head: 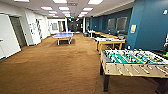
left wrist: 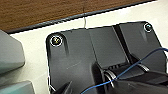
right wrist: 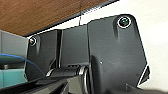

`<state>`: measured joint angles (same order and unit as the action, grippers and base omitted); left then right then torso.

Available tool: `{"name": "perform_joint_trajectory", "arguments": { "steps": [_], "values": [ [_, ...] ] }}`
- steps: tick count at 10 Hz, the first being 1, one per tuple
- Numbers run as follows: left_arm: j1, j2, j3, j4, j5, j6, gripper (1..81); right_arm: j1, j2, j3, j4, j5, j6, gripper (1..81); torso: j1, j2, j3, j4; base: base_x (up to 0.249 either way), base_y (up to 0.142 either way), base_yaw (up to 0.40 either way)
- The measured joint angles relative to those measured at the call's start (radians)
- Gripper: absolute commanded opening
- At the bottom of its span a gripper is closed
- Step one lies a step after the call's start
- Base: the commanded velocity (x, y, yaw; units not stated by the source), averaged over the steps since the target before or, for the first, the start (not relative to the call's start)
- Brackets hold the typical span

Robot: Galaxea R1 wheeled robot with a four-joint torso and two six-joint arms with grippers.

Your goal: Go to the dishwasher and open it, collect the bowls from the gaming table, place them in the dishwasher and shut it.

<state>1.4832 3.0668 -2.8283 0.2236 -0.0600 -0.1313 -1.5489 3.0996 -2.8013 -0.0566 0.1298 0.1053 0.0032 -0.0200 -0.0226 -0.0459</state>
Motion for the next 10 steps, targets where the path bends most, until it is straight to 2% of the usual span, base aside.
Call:
{"name": "perform_joint_trajectory", "arguments": {
  "steps": [10],
  "values": [
    [0.000,0.000,0.000,-0.001,0.000,0.000,81.1,-0.008,0.000,0.000,0.000,0.000,0.000,81.1,0.000,0.000,0.000,0.000,0.000,0.000,0.000]
  ]
}}
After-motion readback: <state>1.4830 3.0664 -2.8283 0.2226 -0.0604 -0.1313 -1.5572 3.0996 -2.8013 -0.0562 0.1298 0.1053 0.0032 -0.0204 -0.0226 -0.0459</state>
